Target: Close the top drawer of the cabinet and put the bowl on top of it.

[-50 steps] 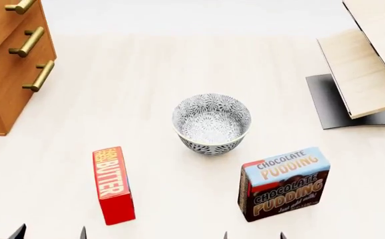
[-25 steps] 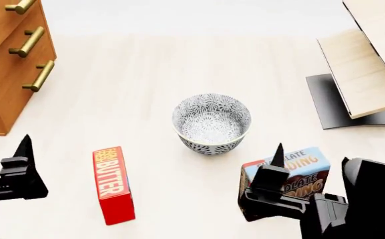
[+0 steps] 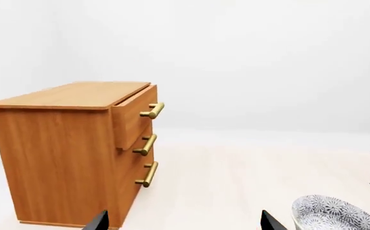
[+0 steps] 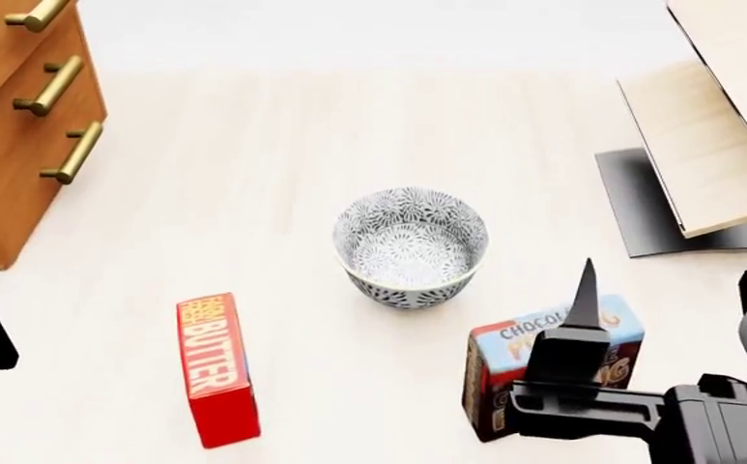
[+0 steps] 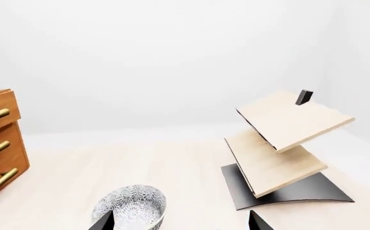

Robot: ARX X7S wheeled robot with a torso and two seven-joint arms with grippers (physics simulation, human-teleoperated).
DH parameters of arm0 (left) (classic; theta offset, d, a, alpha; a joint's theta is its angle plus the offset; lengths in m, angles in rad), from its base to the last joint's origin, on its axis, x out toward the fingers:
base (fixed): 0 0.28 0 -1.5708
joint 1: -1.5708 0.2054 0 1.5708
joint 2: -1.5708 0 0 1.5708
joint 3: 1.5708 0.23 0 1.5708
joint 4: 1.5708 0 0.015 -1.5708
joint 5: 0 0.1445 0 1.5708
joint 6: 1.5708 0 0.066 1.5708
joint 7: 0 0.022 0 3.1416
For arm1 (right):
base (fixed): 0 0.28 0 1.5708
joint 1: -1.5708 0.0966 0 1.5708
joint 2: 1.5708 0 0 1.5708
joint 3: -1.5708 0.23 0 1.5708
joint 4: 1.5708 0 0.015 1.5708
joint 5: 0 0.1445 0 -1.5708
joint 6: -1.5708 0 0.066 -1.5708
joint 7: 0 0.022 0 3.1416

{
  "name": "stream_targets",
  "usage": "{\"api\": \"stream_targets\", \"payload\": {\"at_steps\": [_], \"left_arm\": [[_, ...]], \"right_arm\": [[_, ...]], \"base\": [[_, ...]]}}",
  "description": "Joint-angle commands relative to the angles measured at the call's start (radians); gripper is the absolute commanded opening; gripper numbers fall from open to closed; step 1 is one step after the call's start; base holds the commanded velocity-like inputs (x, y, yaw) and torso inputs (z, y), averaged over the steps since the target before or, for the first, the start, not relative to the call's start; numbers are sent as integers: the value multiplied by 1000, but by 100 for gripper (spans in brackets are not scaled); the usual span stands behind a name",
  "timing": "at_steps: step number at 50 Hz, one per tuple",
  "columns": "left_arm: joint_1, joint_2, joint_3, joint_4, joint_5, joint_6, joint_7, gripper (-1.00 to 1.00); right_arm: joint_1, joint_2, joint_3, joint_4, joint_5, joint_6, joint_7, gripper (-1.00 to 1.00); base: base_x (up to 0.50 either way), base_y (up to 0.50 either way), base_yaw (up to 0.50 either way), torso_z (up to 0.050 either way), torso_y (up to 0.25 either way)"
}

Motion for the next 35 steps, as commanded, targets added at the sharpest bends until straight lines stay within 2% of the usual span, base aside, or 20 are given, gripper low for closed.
{"api": "stream_targets", "payload": {"at_steps": [1,13,35], "left_arm": [[-12,-22,-40,32,-37,-31,-19,100],[65,-36,-6,9,-11,45,-23,100],[50,-41,-43,40,-97,-13,-41,100]], "right_arm": [[-5,22,8,-22,37,-5,16,100],[-13,40,5,-27,53,-21,34,100],[-2,82,32,-30,211,-35,159,100]], "base": [[230,0,0,0,0],[268,0,0,0,0],[282,0,0,0,0]]}}
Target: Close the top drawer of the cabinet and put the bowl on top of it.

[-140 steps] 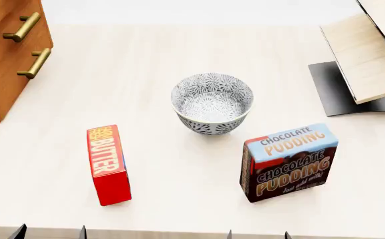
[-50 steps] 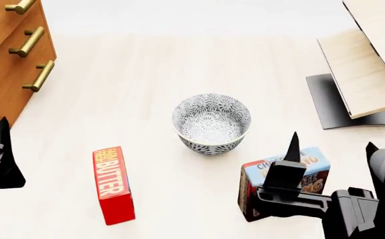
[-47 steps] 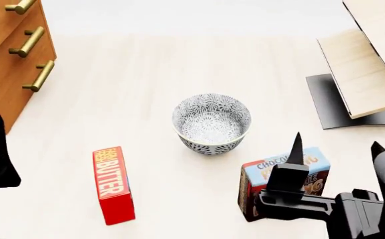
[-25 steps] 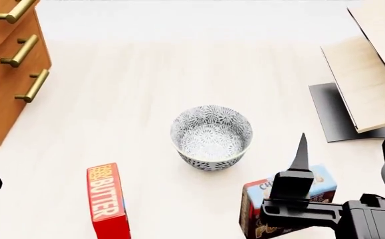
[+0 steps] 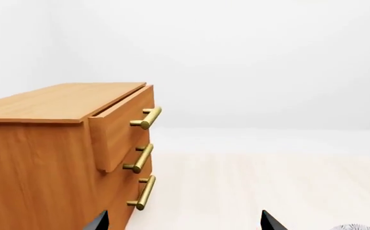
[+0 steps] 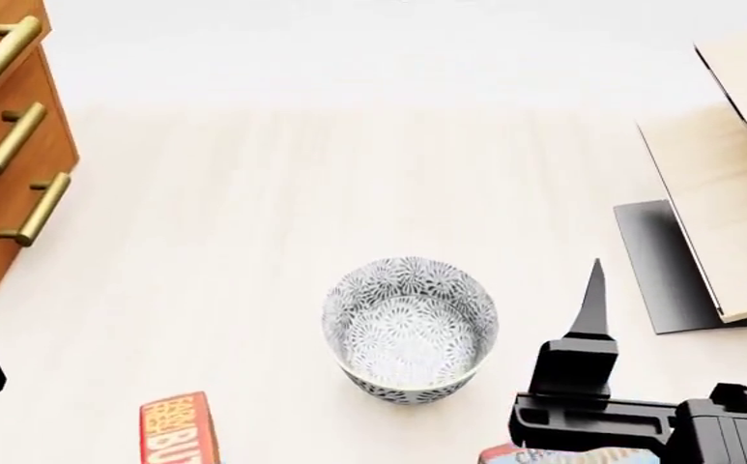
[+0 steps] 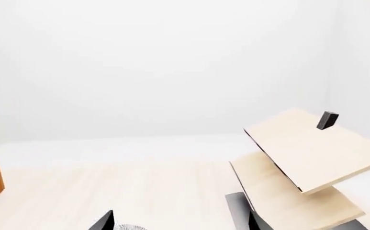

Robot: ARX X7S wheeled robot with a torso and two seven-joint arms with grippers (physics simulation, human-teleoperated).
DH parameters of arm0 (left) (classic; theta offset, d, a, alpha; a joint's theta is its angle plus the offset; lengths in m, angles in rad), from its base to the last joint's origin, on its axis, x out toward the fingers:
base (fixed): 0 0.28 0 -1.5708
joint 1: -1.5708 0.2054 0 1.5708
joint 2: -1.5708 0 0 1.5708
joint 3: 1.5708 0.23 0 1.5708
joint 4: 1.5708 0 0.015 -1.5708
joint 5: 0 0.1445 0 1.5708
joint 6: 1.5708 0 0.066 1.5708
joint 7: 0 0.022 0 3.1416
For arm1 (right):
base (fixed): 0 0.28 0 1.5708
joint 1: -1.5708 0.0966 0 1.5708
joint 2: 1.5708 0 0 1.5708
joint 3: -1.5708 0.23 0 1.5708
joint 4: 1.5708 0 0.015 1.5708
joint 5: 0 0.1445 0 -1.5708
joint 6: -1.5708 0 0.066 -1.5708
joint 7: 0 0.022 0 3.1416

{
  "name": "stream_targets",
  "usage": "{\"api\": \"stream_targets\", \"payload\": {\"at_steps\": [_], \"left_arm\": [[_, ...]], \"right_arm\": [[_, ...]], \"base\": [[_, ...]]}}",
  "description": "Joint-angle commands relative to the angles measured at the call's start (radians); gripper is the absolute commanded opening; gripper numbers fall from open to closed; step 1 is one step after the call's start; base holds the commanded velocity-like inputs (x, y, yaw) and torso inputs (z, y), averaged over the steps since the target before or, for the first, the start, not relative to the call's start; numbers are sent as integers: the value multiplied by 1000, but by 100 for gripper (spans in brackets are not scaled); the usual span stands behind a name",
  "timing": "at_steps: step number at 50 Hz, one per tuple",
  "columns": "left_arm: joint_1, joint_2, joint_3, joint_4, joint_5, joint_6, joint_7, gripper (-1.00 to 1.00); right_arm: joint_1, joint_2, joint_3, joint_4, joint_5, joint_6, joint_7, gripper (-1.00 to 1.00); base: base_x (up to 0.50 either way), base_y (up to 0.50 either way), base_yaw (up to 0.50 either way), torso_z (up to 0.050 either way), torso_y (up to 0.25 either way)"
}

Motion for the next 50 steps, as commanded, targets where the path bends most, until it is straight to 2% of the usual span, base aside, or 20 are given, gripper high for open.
{"api": "stream_targets", "payload": {"at_steps": [1,8,26,37,50], "left_arm": [[-4,-6,-11,13,-40,-21,-11,100],[2,-16,-11,13,-46,-11,-19,100],[35,-45,59,-29,-17,63,-20,100],[47,-55,45,-22,-37,68,-21,100],[49,-59,18,-9,-72,58,-37,100]], "right_arm": [[4,23,9,-2,68,-9,55,100],[-1,24,-2,1,53,-21,48,100],[-39,13,-57,22,-123,-88,-58,100],[12,24,-65,42,-63,-75,0,100],[-3,34,-58,34,-44,-92,10,100]], "base": [[289,0,0,0,0],[282,0,0,0,0],[290,0,0,0,1],[311,0,0,0,0],[319,0,0,0,1]]}}
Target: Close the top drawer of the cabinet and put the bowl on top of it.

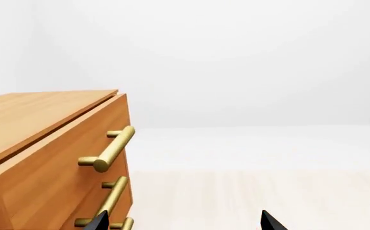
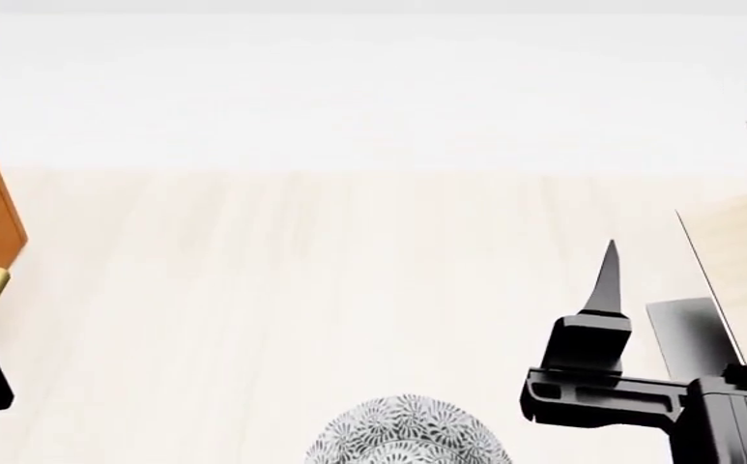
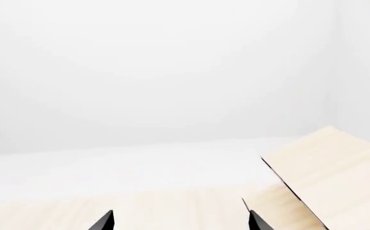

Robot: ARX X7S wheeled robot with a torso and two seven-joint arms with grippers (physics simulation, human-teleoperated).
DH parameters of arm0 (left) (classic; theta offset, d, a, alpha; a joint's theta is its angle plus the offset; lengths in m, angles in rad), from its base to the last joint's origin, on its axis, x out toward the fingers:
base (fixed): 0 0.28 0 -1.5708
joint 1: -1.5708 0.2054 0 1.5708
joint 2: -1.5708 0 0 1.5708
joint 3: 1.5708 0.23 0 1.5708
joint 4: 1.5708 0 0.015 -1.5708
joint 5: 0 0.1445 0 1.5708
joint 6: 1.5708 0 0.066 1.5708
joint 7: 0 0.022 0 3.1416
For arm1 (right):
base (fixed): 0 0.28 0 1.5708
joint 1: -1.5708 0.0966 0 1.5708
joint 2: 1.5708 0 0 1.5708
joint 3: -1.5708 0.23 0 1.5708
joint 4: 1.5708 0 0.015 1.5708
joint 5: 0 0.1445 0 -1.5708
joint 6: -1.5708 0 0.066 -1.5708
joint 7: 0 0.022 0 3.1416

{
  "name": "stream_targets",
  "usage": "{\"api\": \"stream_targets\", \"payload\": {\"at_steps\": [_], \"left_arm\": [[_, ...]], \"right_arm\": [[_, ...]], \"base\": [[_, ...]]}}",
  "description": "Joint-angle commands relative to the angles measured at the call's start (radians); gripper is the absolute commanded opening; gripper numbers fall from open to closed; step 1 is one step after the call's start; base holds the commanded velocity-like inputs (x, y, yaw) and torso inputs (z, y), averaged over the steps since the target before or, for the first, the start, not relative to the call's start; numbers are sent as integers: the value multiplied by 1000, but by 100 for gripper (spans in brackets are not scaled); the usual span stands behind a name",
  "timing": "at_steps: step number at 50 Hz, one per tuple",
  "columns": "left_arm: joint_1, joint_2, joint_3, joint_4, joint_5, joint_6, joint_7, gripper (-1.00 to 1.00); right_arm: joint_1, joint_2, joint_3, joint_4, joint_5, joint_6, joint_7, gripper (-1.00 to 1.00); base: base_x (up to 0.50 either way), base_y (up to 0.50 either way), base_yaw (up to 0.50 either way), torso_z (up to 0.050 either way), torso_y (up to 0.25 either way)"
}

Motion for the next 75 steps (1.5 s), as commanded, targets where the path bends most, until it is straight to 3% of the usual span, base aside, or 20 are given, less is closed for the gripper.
{"api": "stream_targets", "payload": {"at_steps": [1,9,12,17,31,32,34,37,56,75], "left_arm": [[4,-6,-16,9,-26,-4,-12,100],[1,-7,-13,9,-38,-4,-24,100],[7,-9,-7,8,-37,4,-25,100],[18,-14,10,3,-27,37,-15,100],[-20,-20,200,-270,187,272,41,100],[-28,-21,203,-289,195,283,44,100],[-37,-25,216,-317,212,306,54,100],[-50,-52,282,-372,269,359,79,100],[-65,-61,291,-554,315,439,114,100],[-79,-92,241,-618,325,447,101,100]], "right_arm": [[-6,8,3,-2,17,-14,12,100],[2,31,19,-2,78,-12,52,100],[-15,41,-5,-33,-20,-15,35,100],[-31,34,7,-25,-5,-44,1,100],[-92,27,-6,-31,-72,-92,-64,100],[-206,7,-56,-45,-222,-198,-177,100],[-116,37,-28,-29,-97,-128,-76,100],[-108,39,-31,-23,-87,-124,-66,100],[-116,43,-57,-12,-114,-144,-71,100],[-126,57,-56,-19,-99,-158,-59,100]], "base": [[324,0,0,0,0],[321,0,0,0,0],[214,0,0,0,0],[0,0,0,0,0],[0,0,0,0,0],[0,0,0,0,0],[0,0,0,0,0],[0,0,0,0,0],[0,0,0,0,0],[0,0,0,0,0]]}}
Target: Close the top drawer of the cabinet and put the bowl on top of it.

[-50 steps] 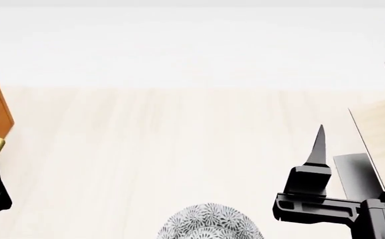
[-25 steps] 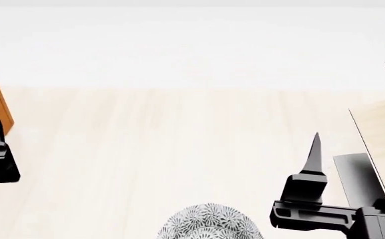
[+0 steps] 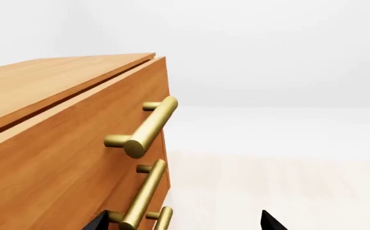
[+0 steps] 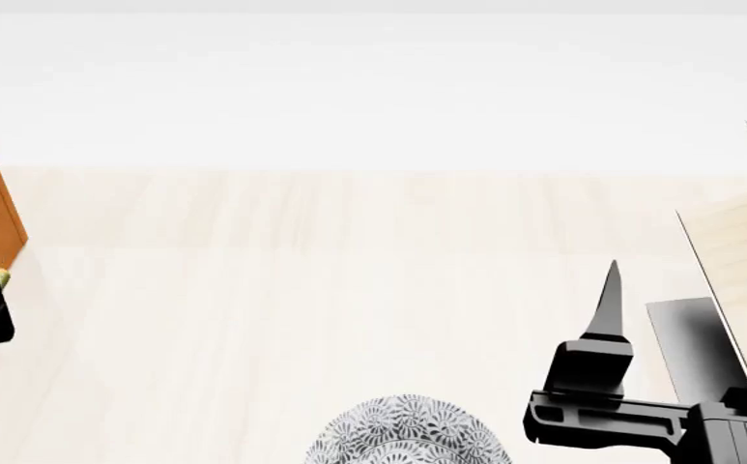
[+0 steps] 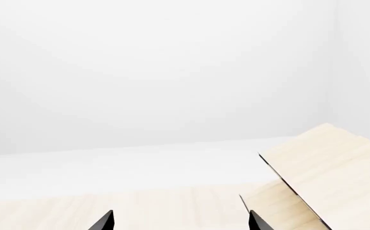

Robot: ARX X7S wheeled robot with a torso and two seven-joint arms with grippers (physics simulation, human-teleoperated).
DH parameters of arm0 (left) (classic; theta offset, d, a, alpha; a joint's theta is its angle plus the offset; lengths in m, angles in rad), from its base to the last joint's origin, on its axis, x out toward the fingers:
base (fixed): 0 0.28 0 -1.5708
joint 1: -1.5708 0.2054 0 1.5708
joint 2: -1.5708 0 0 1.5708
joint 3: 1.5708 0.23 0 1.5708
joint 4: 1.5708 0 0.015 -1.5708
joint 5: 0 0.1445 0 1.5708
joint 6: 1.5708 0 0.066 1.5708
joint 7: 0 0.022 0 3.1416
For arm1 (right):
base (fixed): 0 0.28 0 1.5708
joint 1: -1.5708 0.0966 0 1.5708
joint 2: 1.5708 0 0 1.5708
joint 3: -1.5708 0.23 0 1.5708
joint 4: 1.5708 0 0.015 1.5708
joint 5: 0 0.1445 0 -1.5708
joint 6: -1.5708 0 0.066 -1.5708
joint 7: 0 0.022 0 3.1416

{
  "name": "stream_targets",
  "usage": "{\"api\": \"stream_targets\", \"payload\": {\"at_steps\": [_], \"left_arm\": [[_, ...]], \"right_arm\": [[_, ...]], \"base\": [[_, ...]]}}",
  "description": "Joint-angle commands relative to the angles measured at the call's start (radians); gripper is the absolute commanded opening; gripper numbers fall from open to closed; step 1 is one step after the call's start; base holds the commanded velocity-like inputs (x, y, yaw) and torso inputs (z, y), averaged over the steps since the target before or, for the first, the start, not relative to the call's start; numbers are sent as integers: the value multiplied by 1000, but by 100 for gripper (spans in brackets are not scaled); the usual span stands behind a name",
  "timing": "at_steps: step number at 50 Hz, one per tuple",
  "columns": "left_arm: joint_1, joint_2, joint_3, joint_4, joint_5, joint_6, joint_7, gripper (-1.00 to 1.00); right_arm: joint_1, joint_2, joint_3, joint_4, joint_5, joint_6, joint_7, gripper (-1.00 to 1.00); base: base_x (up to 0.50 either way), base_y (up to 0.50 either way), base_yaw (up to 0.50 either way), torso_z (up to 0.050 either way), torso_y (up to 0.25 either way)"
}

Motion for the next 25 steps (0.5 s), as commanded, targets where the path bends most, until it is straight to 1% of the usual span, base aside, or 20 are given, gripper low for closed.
{"api": "stream_targets", "payload": {"at_steps": [1,6,7,9,10,15,25], "left_arm": [[-10,-20,-25,-40,10,9,-5,100],[-9,-22,-32,-59,16,15,-11,100],[-10,-23,-33,-63,17,17,-11,100],[-14,-24,-37,-72,20,21,-14,100],[-17,-24,-37,-80,24,25,-15,100],[-37,-28,-11,-177,76,89,-13,100],[-76,-27,-2,-356,126,175,-6,100]], "right_arm": [[-4,9,3,-4,12,-8,10,100],[-7,11,-1,-5,13,-12,11,100],[-111,-10,-40,-15,-137,-105,-89,100],[-28,19,-12,-4,-4,-42,4,100],[-19,22,-10,-3,13,-36,16,100],[-33,23,-16,3,-14,-49,-2,100],[-49,20,-38,18,-61,-72,-29,100]], "base": [[0,0,0,0,0],[0,0,0,0,0],[0,0,0,0,0],[0,0,0,0,0],[0,0,0,0,0],[0,0,0,0,0],[0,0,0,0,0]]}}
